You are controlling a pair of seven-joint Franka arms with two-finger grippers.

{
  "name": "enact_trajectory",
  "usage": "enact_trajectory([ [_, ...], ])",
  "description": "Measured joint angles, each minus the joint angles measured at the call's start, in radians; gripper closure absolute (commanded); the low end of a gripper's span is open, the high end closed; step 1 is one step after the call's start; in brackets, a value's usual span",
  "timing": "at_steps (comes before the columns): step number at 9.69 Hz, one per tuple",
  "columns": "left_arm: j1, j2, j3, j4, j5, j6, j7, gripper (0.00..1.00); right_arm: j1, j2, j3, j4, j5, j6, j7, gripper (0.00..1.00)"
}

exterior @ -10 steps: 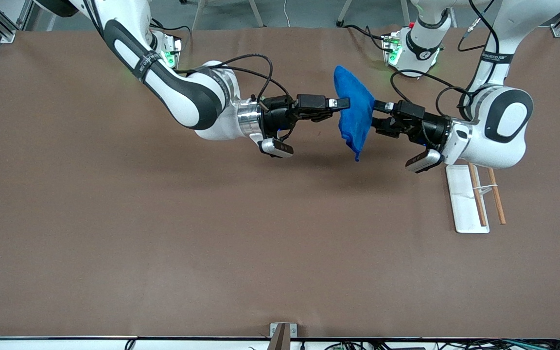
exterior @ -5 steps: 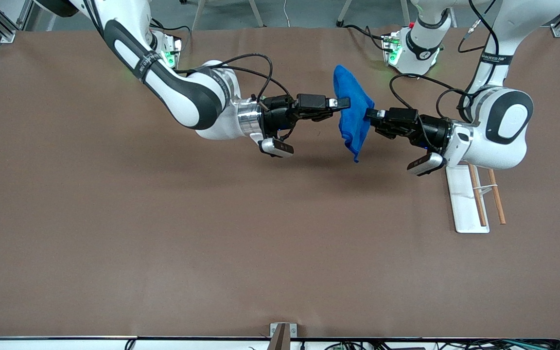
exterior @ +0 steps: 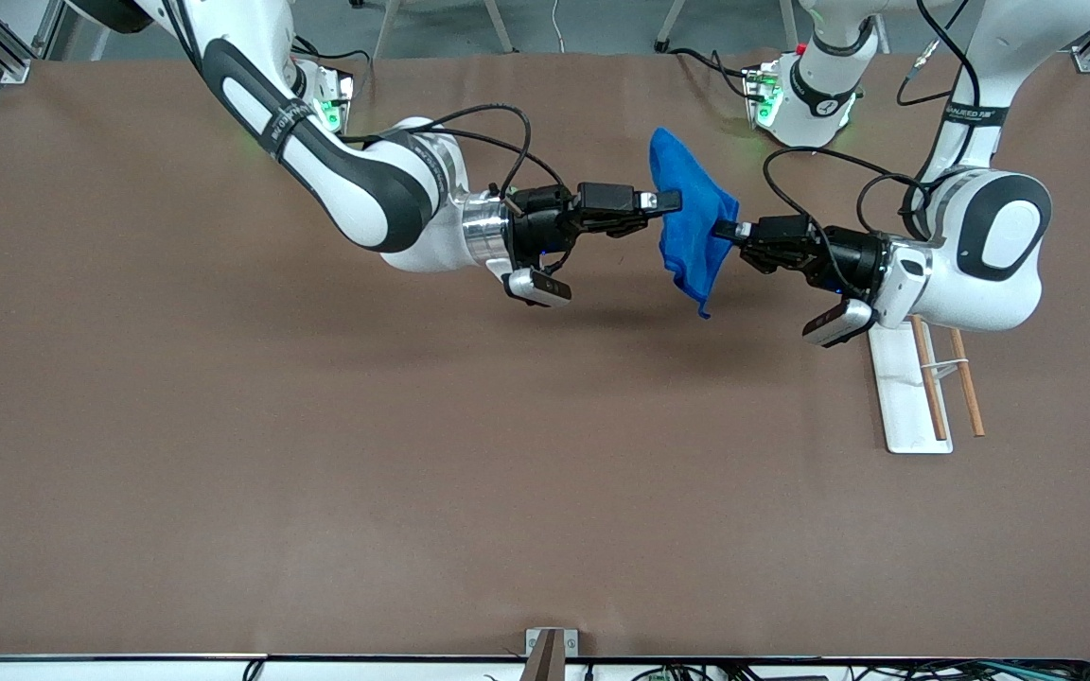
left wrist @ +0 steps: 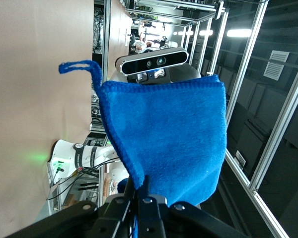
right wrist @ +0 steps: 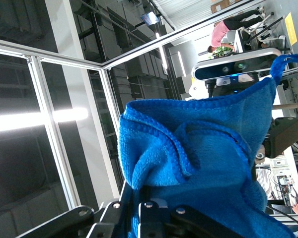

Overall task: Right arm passes towel to left arm to hang
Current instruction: 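Grasp the towel with the left gripper while the right gripper releases it, then carry the towel to the dowels while the right gripper withdraws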

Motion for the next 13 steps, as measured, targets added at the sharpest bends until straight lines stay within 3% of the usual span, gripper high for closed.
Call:
enact_trajectory([
  [1,0.011,0.0,0.0,0.023,0.035,0.0,-0.014,1.0,-0.001,-0.001,0.001,0.006,0.0,0.075,-0.002,0.0],
  [3,0.036,0.0,0.0,0.085,0.117,0.0,-0.063,1.0,-0.007,-0.008,0.001,0.017,-0.056,0.202,-0.005,0.0],
  [4,0.043,0.0,0.001,0.123,0.165,0.0,-0.088,1.0,-0.022,-0.01,0.0,0.014,-0.139,0.222,0.005,0.0],
  [7,0.045,0.002,0.001,0.196,0.334,0.058,-0.12,1.0,-0.1,-0.007,-0.06,-0.022,-0.487,0.227,0.036,0.0],
  [10,0.049,0.025,0.004,0.276,0.545,0.151,-0.12,1.0,-0.117,-0.003,-0.234,-0.03,-0.807,0.138,0.063,0.0],
  [13,0.046,0.046,0.056,0.302,0.723,0.23,-0.119,1.0,-0.124,-0.007,-0.401,-0.004,-1.211,0.037,0.257,0.0],
])
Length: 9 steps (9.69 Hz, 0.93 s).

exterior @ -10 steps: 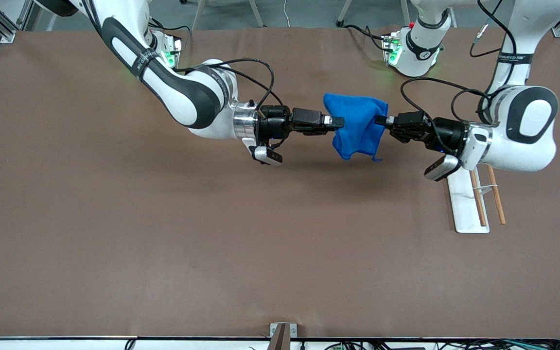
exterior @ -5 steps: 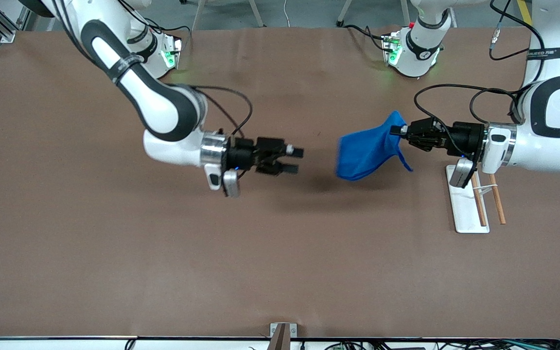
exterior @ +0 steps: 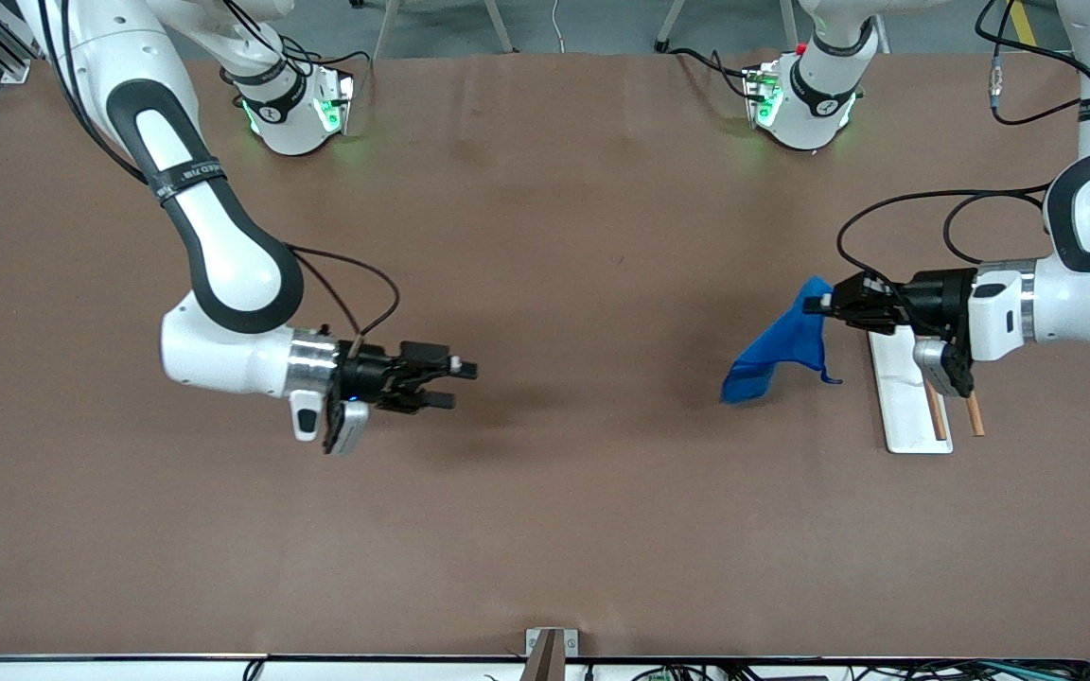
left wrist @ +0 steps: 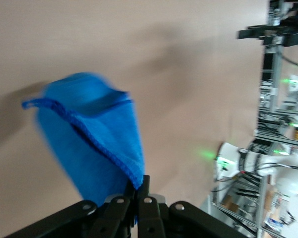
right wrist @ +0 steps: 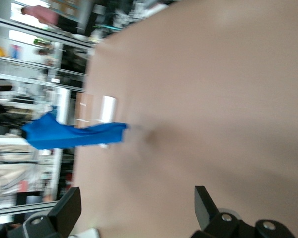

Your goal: Right arm passes towel to left arm to hang

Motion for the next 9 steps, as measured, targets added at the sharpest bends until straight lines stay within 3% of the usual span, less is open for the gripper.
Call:
enact_trajectory([
  [2,-0.006,0.016,0.09,0.012,0.085,0.063,0.005,1.0,0.002,-0.008,-0.057,0.025,-0.249,-0.001,0.161,0.0],
  [4,-0.013,0.026,0.191,0.026,0.178,0.099,0.007,1.0,0.006,-0.031,-0.125,0.026,-0.416,0.0,0.268,0.0],
  [7,-0.005,0.032,0.362,0.028,0.189,0.15,0.086,1.0,0.003,-0.073,-0.212,0.026,-0.785,-0.042,0.573,0.0],
  [9,-0.003,0.047,0.445,0.027,0.19,0.152,0.165,1.0,0.004,-0.109,-0.256,0.028,-0.915,-0.096,0.696,0.0],
])
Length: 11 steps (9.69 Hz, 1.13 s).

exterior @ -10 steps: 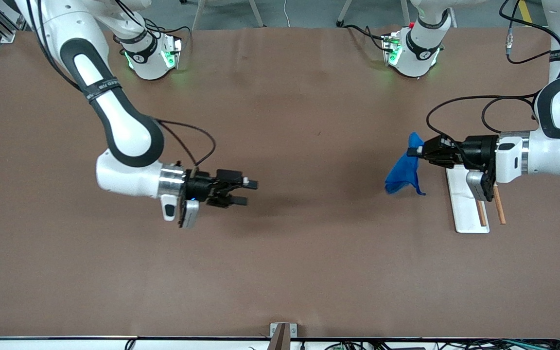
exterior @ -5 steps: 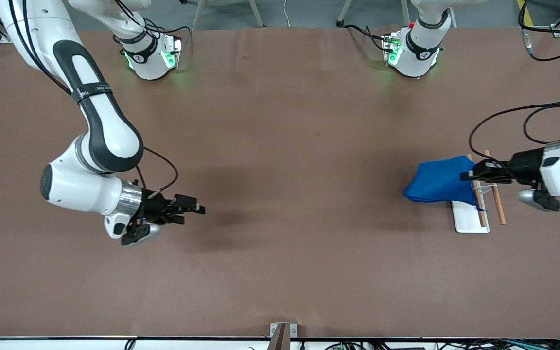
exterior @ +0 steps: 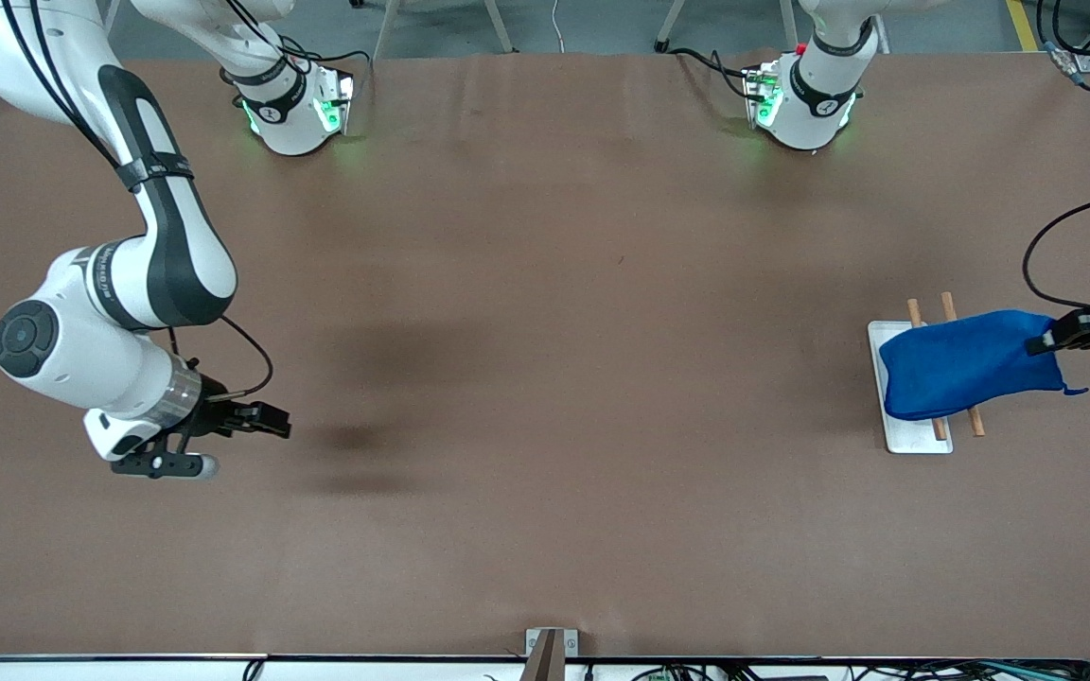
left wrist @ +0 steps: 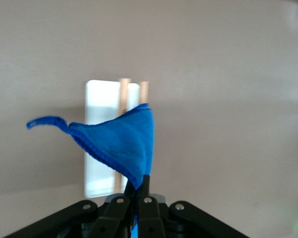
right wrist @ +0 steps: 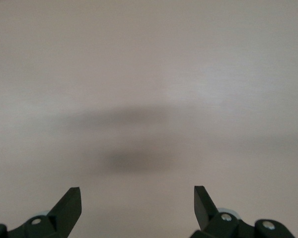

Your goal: Right arm passes towel to left arm to hang

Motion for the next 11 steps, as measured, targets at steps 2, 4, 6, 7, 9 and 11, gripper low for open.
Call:
enact_trajectory([
  [2,0.004,0.015,0.032,-0.01,0.0,0.0,0.027,0.71,-0.004,-0.081,-0.079,0.008,-0.018,-0.046,-0.012,0.0],
  [4,0.004,0.031,0.037,-0.023,0.011,0.0,0.028,0.0,-0.009,-0.19,-0.145,0.018,-0.019,-0.165,-0.087,0.0],
  [6,0.002,0.034,0.038,-0.016,0.025,0.006,0.04,0.0,-0.009,-0.303,-0.173,0.019,-0.019,-0.321,-0.111,0.0],
  [7,0.0,0.032,0.041,0.009,0.042,0.014,0.041,0.0,-0.01,-0.356,-0.182,0.019,-0.02,-0.381,-0.111,0.0],
  [9,-0.007,0.015,0.031,0.083,0.11,0.016,0.041,0.0,-0.015,-0.449,-0.204,0.018,-0.02,-0.504,-0.111,0.0],
  [11,-0.013,-0.035,-0.06,0.109,0.201,0.042,0.007,0.0,-0.018,-0.487,-0.209,0.027,-0.021,-0.574,-0.101,0.0],
])
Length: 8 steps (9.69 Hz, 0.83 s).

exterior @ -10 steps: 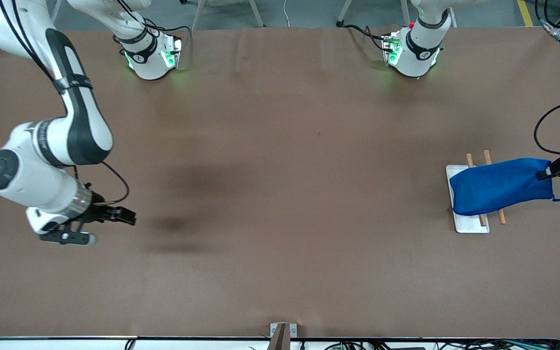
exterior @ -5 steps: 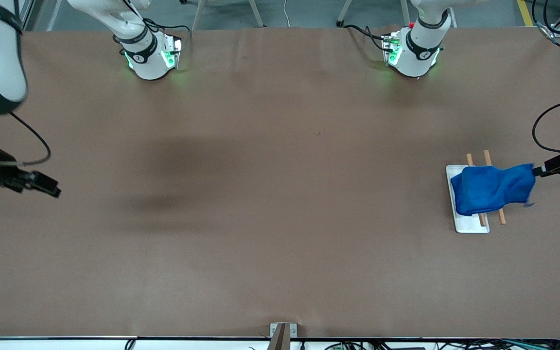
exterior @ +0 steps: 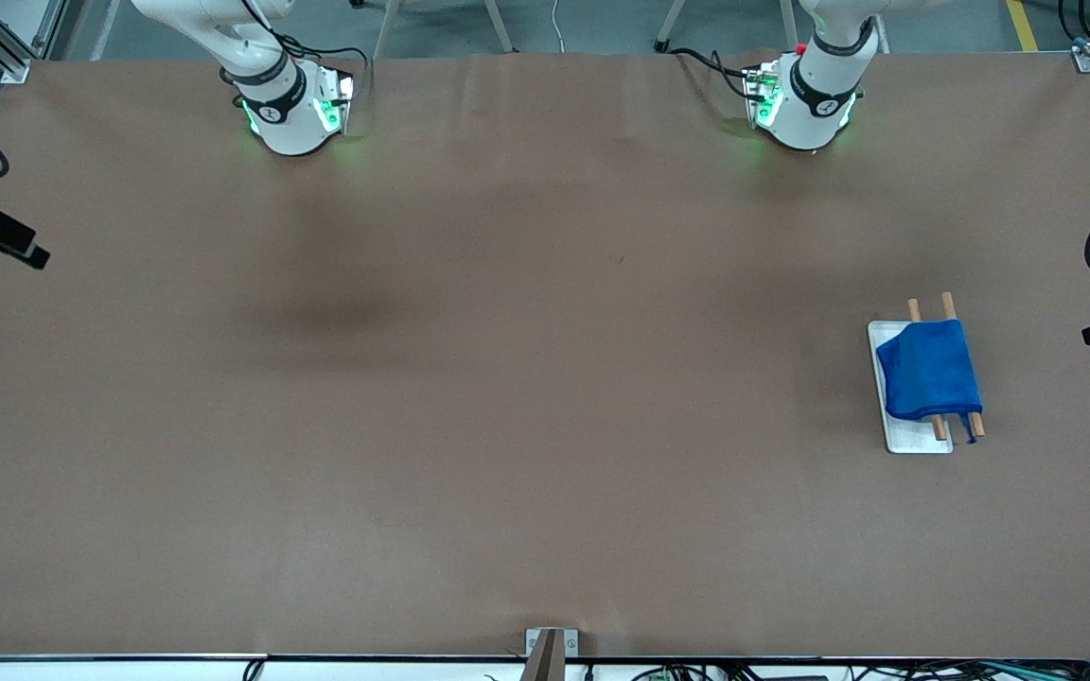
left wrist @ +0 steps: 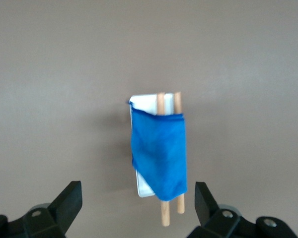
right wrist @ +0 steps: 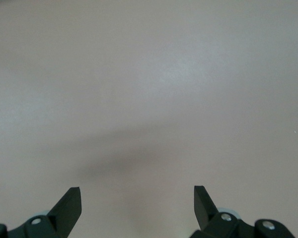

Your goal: Right arm passes towel to left arm to hang

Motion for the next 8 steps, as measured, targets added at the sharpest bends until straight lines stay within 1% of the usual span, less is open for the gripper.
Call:
enact_trajectory([
  [3,-0.011,-0.1,-0.197,-0.004,0.164,0.005,-0.229,0.0,0.004,0.0,0.008,0.014,-0.041,-0.002,0.002,0.0],
  [5,-0.023,-0.19,-0.305,-0.043,0.261,0.003,-0.361,0.0,0.007,0.001,0.012,0.014,-0.051,-0.002,-0.002,0.0],
  [7,-0.028,-0.274,-0.393,-0.073,0.281,-0.055,-0.478,0.0,0.007,0.002,0.012,0.015,-0.052,-0.002,-0.015,0.0],
  [8,-0.034,-0.312,-0.418,-0.074,0.285,-0.093,-0.536,0.0,0.004,0.002,0.012,0.015,-0.052,-0.002,-0.016,0.0],
])
